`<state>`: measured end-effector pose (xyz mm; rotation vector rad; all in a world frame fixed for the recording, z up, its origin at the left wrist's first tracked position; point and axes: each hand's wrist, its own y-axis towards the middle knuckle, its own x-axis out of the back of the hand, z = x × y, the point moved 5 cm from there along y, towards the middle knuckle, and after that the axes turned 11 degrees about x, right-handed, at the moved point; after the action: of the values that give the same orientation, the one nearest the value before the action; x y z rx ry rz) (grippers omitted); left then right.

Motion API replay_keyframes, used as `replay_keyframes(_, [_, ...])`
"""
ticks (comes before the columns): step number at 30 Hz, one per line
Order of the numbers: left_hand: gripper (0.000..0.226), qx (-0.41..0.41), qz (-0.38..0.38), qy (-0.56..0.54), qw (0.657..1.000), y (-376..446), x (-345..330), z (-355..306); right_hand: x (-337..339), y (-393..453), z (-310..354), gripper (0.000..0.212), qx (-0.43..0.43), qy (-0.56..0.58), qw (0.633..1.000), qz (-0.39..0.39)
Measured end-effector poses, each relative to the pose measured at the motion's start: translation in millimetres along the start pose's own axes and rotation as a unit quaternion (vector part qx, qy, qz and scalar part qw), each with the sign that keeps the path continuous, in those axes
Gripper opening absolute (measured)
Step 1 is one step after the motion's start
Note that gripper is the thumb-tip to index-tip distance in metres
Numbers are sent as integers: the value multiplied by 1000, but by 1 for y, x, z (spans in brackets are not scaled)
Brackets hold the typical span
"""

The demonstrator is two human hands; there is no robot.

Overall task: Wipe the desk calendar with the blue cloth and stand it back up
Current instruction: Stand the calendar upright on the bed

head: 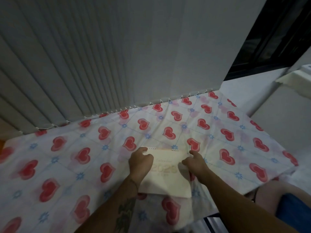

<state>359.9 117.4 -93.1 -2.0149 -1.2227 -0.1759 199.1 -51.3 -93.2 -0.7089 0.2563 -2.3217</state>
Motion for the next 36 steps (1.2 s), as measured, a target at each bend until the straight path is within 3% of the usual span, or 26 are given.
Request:
replay_keyframes(6, [45, 22, -7, -116, 993, 5, 14, -10, 7, -6, 14, 60, 38, 54, 998, -19])
replay_keyframes(12, [46, -53, -48, -240, 968, -12, 30, -53, 36, -1, 65, 71, 164, 41, 985, -41])
replay_keyframes(16, [47, -139, -77, -205, 966, -20, 40, -81, 50, 7, 100, 61, 247, 8, 966, -71])
replay_keyframes(20, [42, -206, -119, -113, 965, -19, 45, -94, 60, 18, 108, 49, 252, 29, 965, -60])
replay_keyframes(32, [35, -219, -124, -46, 967, 3, 30, -133, 85, 61, 120, 27, 282, -10, 957, -70])
replay_keyframes(36, [39, -268, -140, -15, 953, 15, 23, -168, 97, 88, 143, 25, 302, -2, 950, -75])
